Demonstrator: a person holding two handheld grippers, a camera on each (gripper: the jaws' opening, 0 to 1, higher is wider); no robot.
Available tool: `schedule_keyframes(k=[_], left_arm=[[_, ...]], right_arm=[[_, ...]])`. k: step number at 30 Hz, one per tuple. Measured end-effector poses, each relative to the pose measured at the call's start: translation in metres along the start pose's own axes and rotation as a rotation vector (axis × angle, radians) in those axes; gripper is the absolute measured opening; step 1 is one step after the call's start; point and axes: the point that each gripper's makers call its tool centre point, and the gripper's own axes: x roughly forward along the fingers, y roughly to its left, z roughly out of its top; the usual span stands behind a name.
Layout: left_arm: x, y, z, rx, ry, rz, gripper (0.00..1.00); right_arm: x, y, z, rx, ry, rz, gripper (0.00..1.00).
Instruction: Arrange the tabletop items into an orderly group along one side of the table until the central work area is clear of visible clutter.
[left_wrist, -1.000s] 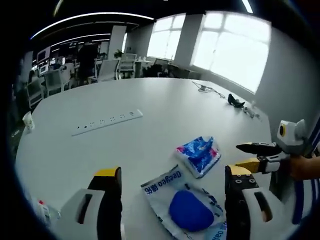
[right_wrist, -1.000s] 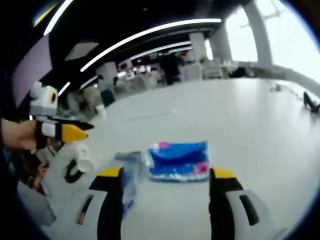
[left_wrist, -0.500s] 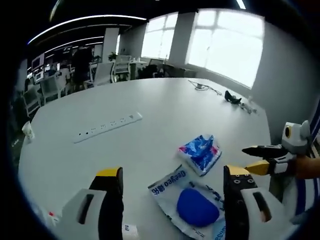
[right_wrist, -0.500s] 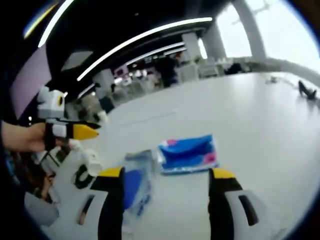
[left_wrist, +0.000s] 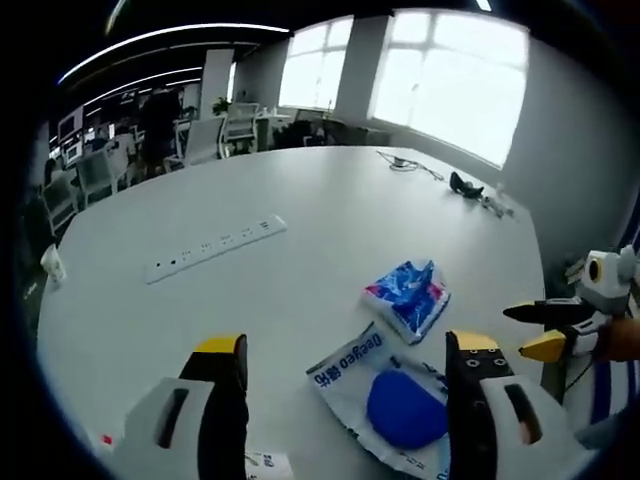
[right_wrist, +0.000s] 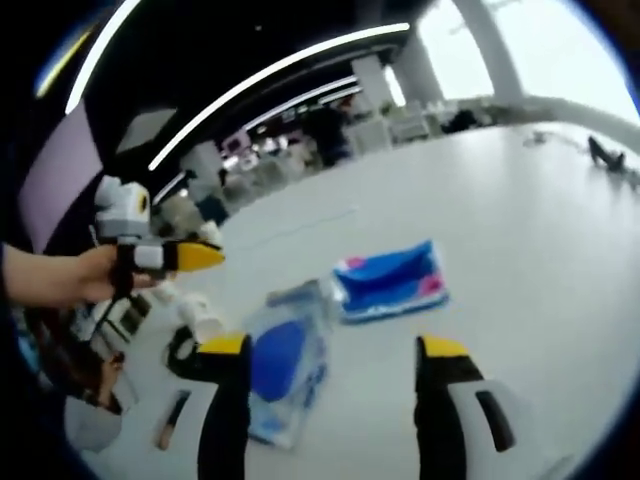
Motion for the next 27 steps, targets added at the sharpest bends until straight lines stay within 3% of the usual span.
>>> schedule_keyframes(k=[13, 21, 27], left_arm=[[0.004, 0.012, -0.014, -0.005, 0.054, -0.023, 0.81], [0.004, 0.017, -0.021, 0.009, 0.066, -0.038, 0.81], [0.005, 0.022, -0.028, -0.018, 0.068, -0.060, 0.81]], right_arm=[[-0.006, 0.016, -0.012, 0.015, 0.034, -0.021, 0.63], [-0.011, 0.031, -0.015, 0.046, 0.027, -0.018, 0.62], [-0.011, 0.038, -0.024, 0.059, 0.058, -0.033, 0.61]])
